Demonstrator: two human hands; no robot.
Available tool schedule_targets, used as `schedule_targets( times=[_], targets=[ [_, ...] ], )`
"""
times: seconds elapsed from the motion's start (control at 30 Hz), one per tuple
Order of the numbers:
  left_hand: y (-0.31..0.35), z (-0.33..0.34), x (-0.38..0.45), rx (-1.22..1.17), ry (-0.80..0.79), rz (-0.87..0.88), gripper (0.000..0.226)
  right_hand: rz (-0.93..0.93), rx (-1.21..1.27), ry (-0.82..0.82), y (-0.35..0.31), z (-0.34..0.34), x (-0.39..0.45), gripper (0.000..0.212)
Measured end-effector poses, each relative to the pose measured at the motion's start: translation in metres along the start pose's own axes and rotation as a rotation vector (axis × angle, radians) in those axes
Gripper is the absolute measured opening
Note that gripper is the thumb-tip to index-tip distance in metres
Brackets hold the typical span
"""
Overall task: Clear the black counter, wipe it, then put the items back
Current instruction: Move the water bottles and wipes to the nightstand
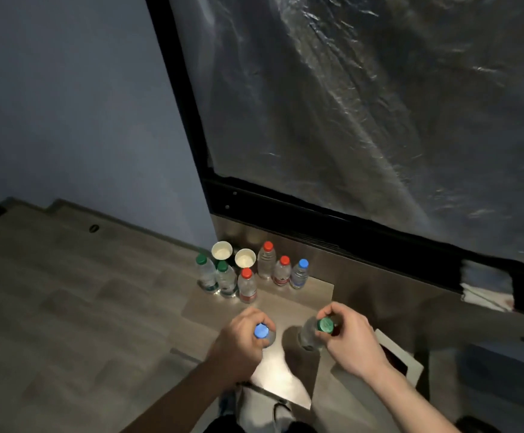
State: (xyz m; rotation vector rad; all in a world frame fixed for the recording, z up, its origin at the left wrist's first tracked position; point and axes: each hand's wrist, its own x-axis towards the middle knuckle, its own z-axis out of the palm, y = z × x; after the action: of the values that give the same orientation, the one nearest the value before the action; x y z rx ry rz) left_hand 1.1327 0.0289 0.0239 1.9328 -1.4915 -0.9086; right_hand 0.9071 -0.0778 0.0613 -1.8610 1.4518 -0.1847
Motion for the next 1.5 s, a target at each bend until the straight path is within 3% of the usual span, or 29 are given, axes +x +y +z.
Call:
schedule_targets(
  times=[0.4, 0.8, 1.13, 1.37, 1.5],
  targets=[
    [-0.076, 0.032, 0.124, 0.169, -0.342, -0.013, 0.043, 0.330, 0.166, 0.158, 0.002, 0.064, 0.032, 0.035],
    [-0.099, 0.055, 0.177, 0.034, -0.305, -0.028, 0.038, 0.378, 0.141, 0.141, 0.023, 0.101, 0.095, 0.031],
    [-0.104, 0.052, 0.200, 0.060, -0.330, -0.124, 0.063, 0.340, 0.127, 0.113, 0.019, 0.119, 0.154, 0.034],
    [-0.120, 0.052, 0.191, 0.023, -0.283, -0.090, 0.067, 0.289, 0.137, 0.070, 0.008, 0.129, 0.180, 0.035],
    [-0.108, 0.041, 0.192, 0.060, -0.335, -0.137, 0.067, 0.270, 0.135, 0.002, 0.003, 0.136, 0.187, 0.035]
  ],
)
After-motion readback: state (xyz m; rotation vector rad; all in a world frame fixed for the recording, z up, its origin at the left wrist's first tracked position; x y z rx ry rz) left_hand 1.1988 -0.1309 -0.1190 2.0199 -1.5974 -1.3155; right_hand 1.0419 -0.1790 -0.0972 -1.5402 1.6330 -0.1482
